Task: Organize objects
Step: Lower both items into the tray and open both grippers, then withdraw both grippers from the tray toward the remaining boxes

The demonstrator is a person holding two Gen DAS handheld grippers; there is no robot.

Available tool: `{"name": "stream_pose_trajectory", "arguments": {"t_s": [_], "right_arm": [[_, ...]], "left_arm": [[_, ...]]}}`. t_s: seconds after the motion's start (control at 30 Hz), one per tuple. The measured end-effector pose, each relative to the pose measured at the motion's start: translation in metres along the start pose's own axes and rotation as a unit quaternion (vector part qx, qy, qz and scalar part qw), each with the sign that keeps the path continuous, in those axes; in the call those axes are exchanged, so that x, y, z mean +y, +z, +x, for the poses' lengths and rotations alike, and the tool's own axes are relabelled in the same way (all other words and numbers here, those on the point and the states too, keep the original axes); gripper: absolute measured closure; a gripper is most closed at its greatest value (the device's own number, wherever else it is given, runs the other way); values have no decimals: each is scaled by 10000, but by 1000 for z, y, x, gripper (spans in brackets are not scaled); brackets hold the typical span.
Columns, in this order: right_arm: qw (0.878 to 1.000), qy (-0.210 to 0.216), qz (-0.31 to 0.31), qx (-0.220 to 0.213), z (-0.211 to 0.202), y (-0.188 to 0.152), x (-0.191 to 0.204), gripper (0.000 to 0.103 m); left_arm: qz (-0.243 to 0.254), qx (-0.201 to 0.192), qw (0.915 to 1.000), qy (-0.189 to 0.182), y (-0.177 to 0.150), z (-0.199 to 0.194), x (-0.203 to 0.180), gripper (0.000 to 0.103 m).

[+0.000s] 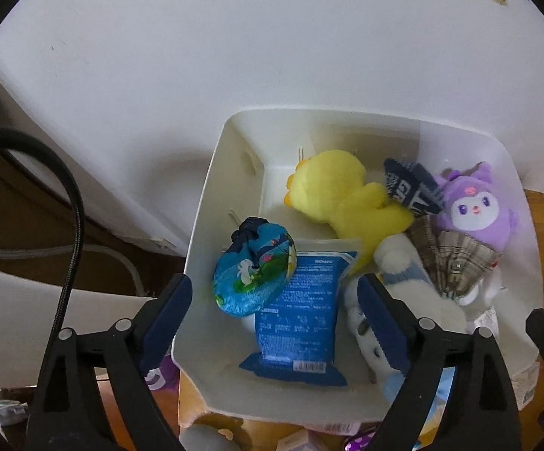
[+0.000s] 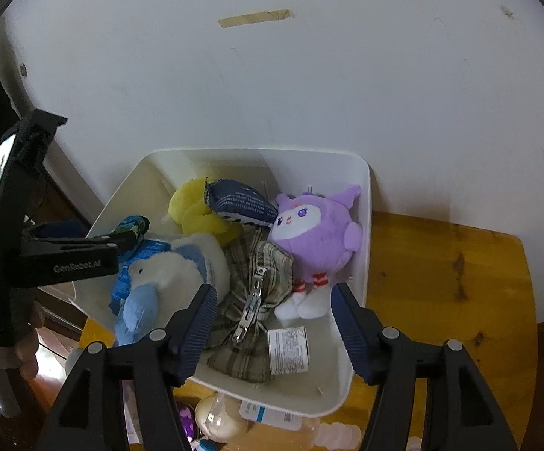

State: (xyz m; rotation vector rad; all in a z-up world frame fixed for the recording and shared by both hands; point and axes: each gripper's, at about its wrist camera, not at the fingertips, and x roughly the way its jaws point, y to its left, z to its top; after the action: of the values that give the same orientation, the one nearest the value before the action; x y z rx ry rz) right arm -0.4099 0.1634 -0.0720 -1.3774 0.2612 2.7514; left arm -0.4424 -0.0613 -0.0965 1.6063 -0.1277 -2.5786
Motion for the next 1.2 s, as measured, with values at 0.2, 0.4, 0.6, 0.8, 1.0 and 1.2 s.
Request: {"name": "stream_pose_trajectory", "arguments": {"t_s": [0.2, 0.4, 0.6, 0.8, 1.0, 1.2], "right_arm": [[9998, -48, -65, -158, -33, -6, 4, 39], [9990, -144, -149, -408, -76, -14, 9, 39], [9972, -216, -201, -685, -123, -24, 15, 39], [9946, -277, -277, -965, -172, -36, 21, 39], [9915, -309, -378, -1205, -214, -56, 27, 36], [9882, -353, -536, -1392, -243, -81, 33, 31]], "left_arm": [[101, -183, 9998, -50, -9, -36, -1, 12], [228, -442, 9988, -49, -22, -78, 1, 12], [311, -746, 9967, -46, -39, -122, 2, 12], [379, -1021, 9940, -102, -61, -168, 1, 12], [452, -1205, 9915, -204, -89, -202, -1, 11], [526, -1350, 9890, -310, -119, -226, -5, 11]]}}
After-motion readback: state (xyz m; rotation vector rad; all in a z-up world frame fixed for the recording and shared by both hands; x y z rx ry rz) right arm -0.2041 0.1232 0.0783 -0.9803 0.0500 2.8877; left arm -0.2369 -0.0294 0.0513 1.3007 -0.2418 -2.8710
